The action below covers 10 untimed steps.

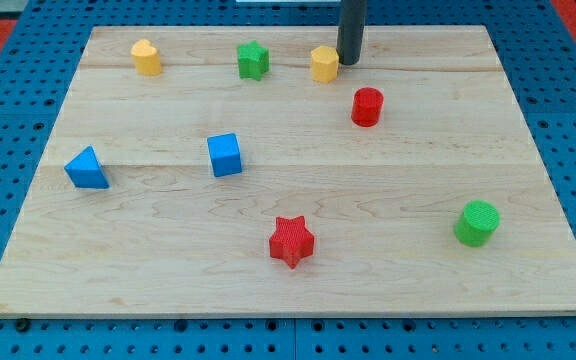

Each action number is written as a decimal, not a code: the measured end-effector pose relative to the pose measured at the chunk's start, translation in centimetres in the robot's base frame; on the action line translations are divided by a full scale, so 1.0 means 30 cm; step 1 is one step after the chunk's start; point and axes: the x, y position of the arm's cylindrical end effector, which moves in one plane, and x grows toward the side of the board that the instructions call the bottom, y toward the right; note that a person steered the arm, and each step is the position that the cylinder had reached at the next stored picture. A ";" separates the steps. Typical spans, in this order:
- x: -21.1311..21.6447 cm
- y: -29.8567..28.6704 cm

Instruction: Push green star to the right side of the board

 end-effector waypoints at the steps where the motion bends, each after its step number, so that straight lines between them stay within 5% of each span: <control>1: 0.056 -0.002; 2: 0.112 -0.073; 4: 0.204 -0.582; 5: 0.184 -0.644; 7: 0.139 -0.612; 8: 0.151 -0.414; 10: 0.009 -0.507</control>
